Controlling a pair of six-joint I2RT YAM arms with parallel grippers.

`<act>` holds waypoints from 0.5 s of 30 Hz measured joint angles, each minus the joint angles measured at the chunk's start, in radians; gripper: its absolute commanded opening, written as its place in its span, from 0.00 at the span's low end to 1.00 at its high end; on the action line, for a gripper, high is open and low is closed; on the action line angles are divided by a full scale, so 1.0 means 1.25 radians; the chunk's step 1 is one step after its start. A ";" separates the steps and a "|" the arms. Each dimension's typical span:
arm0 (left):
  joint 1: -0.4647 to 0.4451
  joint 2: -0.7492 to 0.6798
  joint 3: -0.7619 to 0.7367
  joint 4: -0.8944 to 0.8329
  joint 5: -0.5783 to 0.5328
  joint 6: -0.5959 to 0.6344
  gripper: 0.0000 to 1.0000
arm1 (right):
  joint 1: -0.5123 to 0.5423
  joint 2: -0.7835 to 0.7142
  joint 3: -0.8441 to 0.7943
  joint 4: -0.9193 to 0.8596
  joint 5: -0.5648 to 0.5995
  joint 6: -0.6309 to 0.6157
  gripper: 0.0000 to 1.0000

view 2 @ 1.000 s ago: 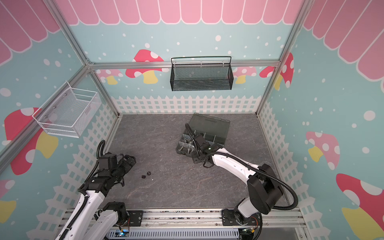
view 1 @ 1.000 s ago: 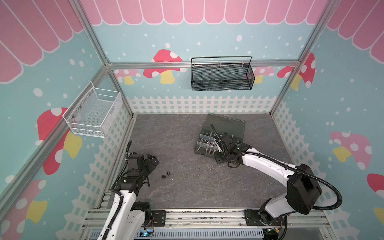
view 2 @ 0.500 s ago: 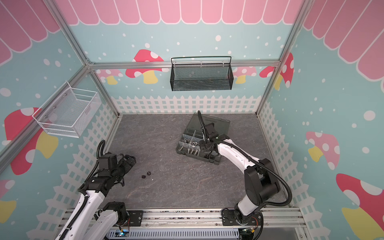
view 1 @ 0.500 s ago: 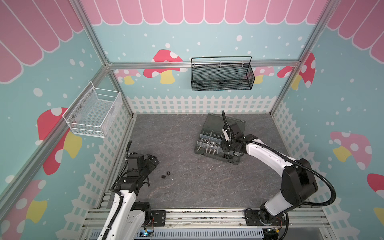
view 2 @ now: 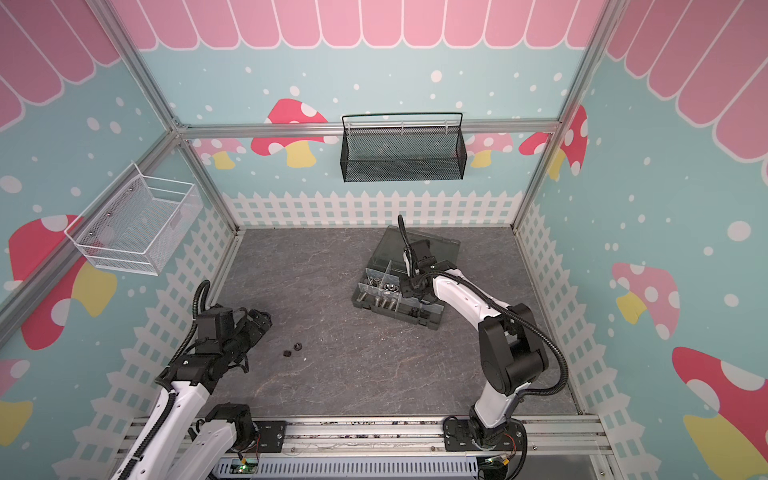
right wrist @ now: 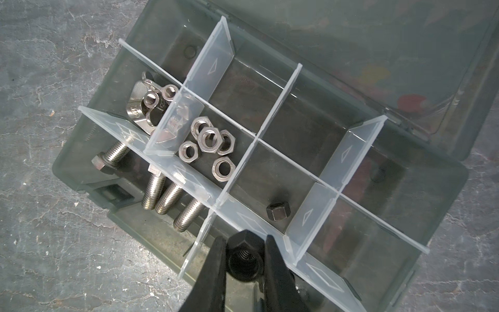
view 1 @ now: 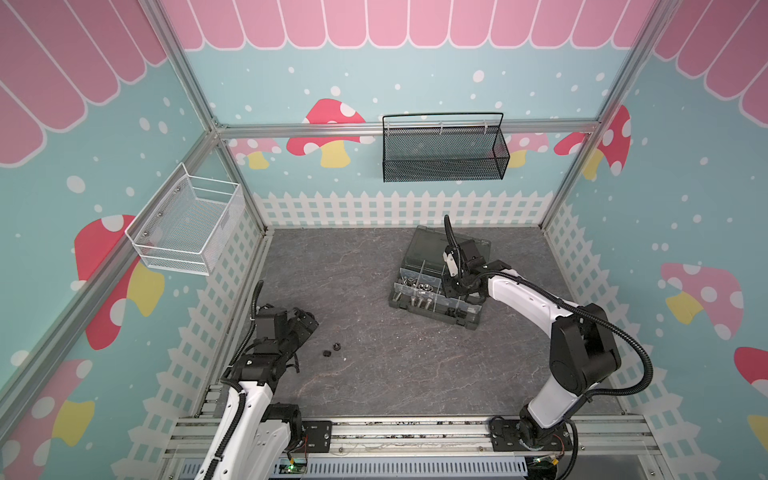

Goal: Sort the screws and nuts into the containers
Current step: 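Lower the black nut into the black-nut compartment and open the right gripper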

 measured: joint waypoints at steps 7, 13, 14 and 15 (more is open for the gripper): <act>0.000 0.002 0.005 -0.001 0.000 0.003 1.00 | -0.009 0.016 0.016 0.000 -0.004 -0.007 0.00; 0.000 0.001 0.014 -0.001 0.000 0.003 1.00 | -0.023 0.034 0.023 0.000 -0.004 -0.018 0.00; 0.000 0.001 0.014 -0.001 0.000 0.003 1.00 | -0.027 0.041 0.025 0.001 -0.005 -0.019 0.00; 0.000 0.001 0.014 -0.001 0.000 0.002 1.00 | -0.031 0.047 0.027 0.000 -0.005 -0.020 0.00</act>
